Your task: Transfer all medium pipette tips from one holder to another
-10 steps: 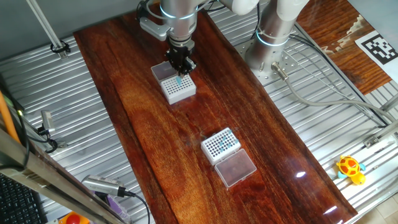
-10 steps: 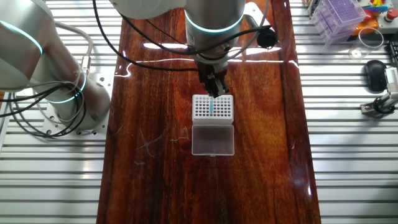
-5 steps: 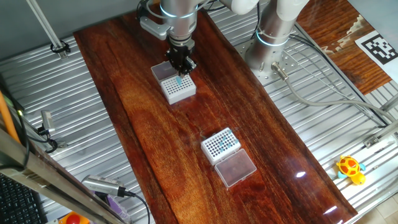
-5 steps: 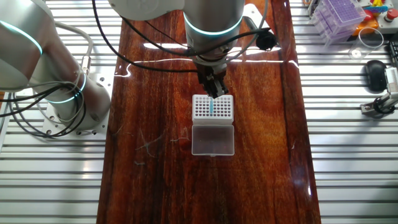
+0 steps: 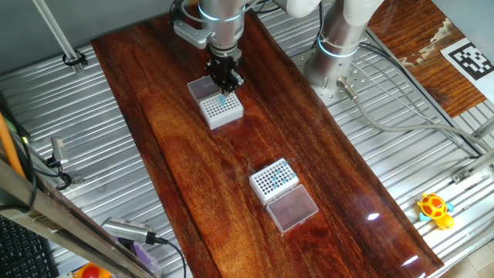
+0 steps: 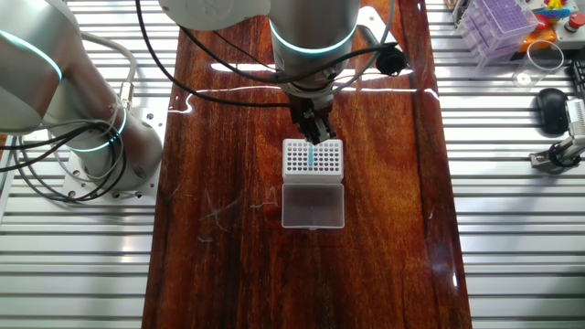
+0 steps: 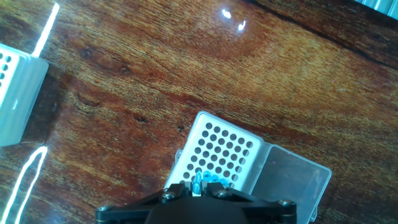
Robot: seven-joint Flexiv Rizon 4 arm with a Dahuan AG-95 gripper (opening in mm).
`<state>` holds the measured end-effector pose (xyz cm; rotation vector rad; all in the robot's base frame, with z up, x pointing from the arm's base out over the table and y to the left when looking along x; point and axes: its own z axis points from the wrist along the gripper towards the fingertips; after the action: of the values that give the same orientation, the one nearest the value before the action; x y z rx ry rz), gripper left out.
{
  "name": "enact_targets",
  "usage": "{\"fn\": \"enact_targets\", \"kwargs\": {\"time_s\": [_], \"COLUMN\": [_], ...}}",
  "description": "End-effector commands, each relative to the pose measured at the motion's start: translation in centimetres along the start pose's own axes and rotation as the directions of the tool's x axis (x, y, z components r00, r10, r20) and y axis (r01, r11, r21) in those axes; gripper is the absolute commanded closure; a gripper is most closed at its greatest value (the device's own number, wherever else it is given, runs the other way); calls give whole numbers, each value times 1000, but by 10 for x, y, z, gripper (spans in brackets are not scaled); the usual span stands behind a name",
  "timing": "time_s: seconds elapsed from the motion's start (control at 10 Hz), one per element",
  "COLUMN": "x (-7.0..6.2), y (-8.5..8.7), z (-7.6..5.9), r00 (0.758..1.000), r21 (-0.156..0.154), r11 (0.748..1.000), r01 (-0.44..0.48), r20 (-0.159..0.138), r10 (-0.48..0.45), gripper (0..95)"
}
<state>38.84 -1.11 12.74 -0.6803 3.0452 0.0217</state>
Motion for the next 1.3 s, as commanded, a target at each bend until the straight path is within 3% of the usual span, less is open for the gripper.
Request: {"fn": "enact_targets", "kwargs": {"time_s": [0.1,0.7,1.3], "x": [-1,-2,-3], "y": [0,2,1], "z": [0,4,17], "r00": [1000,1000,1000], "r21": [1,2,9], "r11": [1000,1000,1000], "r01": [0,4,17], "r20": [-1,-1,-4], "r10": [0,-4,-17], "gripper": [950,950,950]}}
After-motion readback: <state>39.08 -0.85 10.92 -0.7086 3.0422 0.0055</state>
